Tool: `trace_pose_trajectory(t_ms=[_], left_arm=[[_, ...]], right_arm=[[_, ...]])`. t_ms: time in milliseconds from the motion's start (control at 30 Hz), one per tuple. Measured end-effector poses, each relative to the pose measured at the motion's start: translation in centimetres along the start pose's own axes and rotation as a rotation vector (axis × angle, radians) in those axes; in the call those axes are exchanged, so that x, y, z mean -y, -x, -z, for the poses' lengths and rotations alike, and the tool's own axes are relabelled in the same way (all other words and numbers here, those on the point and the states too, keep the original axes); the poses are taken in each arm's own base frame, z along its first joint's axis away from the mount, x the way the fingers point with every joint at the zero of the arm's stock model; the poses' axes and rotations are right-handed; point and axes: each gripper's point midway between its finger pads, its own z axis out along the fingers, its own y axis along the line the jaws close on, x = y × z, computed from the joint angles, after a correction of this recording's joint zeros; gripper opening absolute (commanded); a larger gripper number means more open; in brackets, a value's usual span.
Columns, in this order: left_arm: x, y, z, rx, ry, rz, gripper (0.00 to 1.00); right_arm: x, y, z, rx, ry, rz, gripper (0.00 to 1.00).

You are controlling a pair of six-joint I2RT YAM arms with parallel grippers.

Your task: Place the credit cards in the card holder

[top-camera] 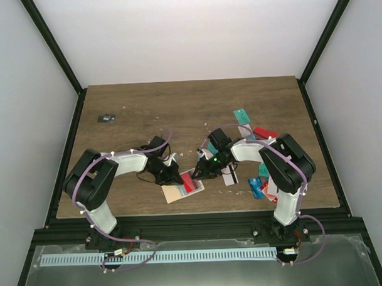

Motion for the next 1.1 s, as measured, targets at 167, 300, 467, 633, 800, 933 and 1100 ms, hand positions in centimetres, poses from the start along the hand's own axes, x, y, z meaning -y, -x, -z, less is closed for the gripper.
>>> trace_pose_trajectory(t_ms=[167, 300, 467, 633, 800, 933, 1100], left_arm=[[0.2, 0.0, -0.1, 0.0, 0.001, -0.01, 0.04], [0.2, 0.0, -0.2, 0.001, 0.004, -0.013, 0.04], [0.2, 0.0, -0.2, 0.002, 0.005, -0.014, 0.04], [0.2, 0.0, -0.1, 0.004, 0.008, -0.017, 0.04], [0.2, -0.1, -0.1, 0.007, 0.014, -0.02, 0.04], [0.1, -0.2, 0.0, 0.008, 0.026, -0.019, 0.04], [0.0, -0.4, 0.2, 0.016, 0.06, -0.022, 0.04]], right_arm=[[-0.6, -0.5, 0.2, -0.004, 0.014, 0.003, 0.26], [-1.8, -0.5, 0.7, 0.006, 0.036, 0.023, 0.26], [-3.2, -0.6, 1.0, 0.01, 0.074, 0.052, 0.26], [-3.6, -0.6, 0.8, 0.006, 0.084, 0.051, 0.26], [-4.0, -0.8, 0.5, 0.003, 0.098, 0.058, 0.26], [-4.5, -0.9, 0.2, 0.001, 0.113, 0.064, 0.26], [-4.5, -1.1, -0.2, -0.009, 0.116, 0.06, 0.26]])
